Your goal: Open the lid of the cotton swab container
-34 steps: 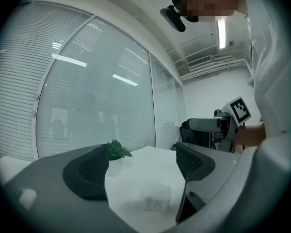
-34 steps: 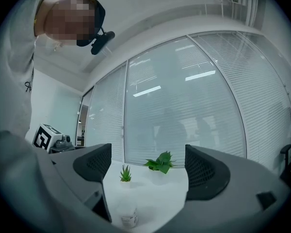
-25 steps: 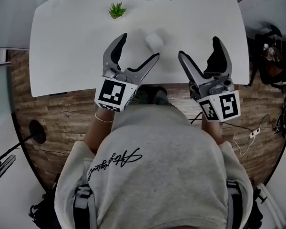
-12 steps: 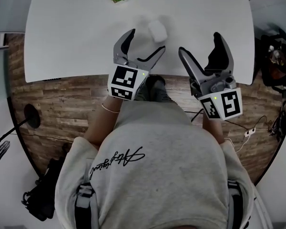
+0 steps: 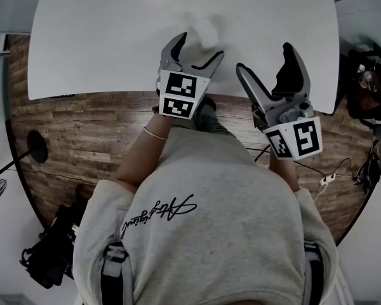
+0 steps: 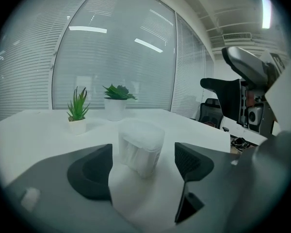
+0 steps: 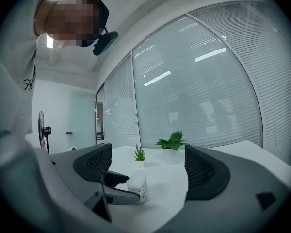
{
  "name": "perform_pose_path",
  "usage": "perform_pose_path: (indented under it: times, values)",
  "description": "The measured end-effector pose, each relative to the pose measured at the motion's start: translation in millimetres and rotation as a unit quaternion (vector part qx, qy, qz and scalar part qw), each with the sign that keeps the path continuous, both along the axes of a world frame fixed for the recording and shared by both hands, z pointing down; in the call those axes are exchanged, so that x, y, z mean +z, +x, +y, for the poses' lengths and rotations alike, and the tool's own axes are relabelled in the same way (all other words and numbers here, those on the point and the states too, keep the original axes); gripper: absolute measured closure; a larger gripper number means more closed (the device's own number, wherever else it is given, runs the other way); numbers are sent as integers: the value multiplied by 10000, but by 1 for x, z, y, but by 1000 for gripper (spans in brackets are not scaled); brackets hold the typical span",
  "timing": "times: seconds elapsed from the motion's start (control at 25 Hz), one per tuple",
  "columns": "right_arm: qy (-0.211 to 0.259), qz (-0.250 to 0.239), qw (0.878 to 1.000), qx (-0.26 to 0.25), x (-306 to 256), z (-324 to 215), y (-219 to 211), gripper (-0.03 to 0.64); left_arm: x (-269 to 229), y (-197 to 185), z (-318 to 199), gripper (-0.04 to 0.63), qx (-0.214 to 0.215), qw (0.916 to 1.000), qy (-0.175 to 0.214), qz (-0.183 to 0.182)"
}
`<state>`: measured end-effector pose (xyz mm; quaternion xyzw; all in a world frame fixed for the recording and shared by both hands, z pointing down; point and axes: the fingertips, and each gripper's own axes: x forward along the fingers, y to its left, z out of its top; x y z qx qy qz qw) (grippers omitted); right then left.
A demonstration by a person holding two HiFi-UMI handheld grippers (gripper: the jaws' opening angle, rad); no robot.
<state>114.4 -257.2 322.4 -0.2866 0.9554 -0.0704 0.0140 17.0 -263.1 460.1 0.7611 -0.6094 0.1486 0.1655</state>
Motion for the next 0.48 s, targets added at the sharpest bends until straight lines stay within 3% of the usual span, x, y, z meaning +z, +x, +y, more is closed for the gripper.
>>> perform_pose_path:
  times: [0.48]
  values:
    - [91,-70,9999,12,-6,-5,15,161,17,3,-20,255,-289,9990,-245,-241]
